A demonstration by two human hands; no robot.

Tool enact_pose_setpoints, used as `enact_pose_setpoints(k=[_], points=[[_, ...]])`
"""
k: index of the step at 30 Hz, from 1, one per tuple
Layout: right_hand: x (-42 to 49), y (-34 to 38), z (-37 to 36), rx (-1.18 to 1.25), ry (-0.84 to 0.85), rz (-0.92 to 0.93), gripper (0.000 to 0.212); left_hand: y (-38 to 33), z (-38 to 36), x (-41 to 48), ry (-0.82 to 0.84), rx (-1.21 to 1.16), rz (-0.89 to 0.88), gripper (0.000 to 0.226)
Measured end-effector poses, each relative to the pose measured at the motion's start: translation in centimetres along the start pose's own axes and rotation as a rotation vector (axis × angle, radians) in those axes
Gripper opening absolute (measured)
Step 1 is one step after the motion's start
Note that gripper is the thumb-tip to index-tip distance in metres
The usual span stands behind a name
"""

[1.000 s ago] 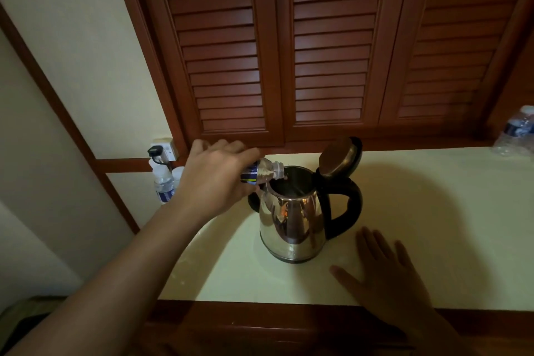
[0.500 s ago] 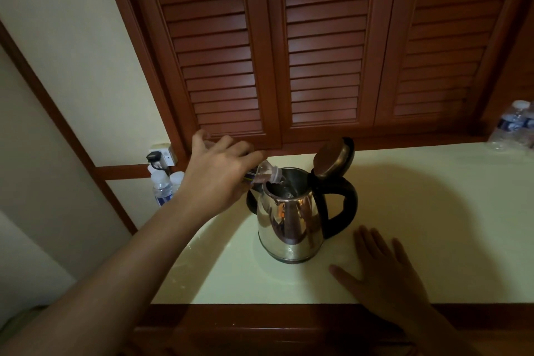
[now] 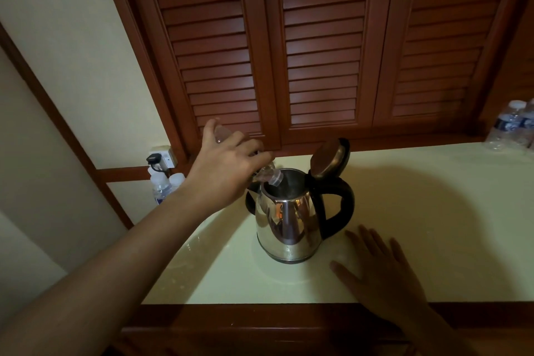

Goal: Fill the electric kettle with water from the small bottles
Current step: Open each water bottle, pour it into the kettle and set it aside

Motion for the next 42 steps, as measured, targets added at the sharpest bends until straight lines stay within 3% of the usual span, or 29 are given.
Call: enact_pose_setpoints(k=[6, 18, 22, 24, 26, 28, 32, 37, 42], points=[[-0.3, 0.2, 0.5, 0.017, -0.013, 0.04, 0.07, -0.3, -0.1, 0.5, -0.059, -0.001, -0.084, 0.048], [-0.5, 0.0, 0.9, 0.084, -0.015, 0.078, 0.054, -1.1, -0.1, 1.2, -0.075, 0.074, -0.185, 0.046], [-1.1, 0.2, 1.5, 0.193, -0.105, 0.115, 0.054, -0.7, -0.4, 0.8, -0.065, 0.06, -0.106, 0.046], [-1.7, 0.6, 2.4, 0.31, -0.224, 0.158, 0.043, -0.6, 0.3, 0.0, -0.058, 0.079, -0.036, 0.051], [-2.5, 1.1, 4.1, 0.467, -0.258, 0.08, 0.033, -0.4, 1.3, -0.9, -0.033, 0.047, 0.069, 0.056], [-3.1, 1.5, 5.7, 0.626, -0.297, 0.019, 0.03, -0.3, 2.0, -2.1, 0.003, -0.075, 0.243, 0.06], [-3.7, 3.7, 9.9, 0.758, -0.397, 0.089, 0.023, -3.3, 3.6, -5.1, 0.031, -0.673, 0.589, 0.061], [-2.8, 4.4, 13.6, 0.733, -0.37, 0.229, 0.036, -9.0, 4.0, -7.1, 0.066, -1.246, 0.733, 0.051], [-3.3, 3.6, 14.5, 0.649, -0.348, 0.351, 0.037, -11.6, 3.6, -6.8, 0.109, -1.379, 0.746, 0.044]])
Point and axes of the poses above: each hand's wrist, its own x-axis towards the middle knuckle, its own z-axis out of the back of the hand, y = z × x, the point moved 4 cm from there along x, towards the middle knuckle, and after that the axes turned 6 degrees about -y, right-handed, at the moved point
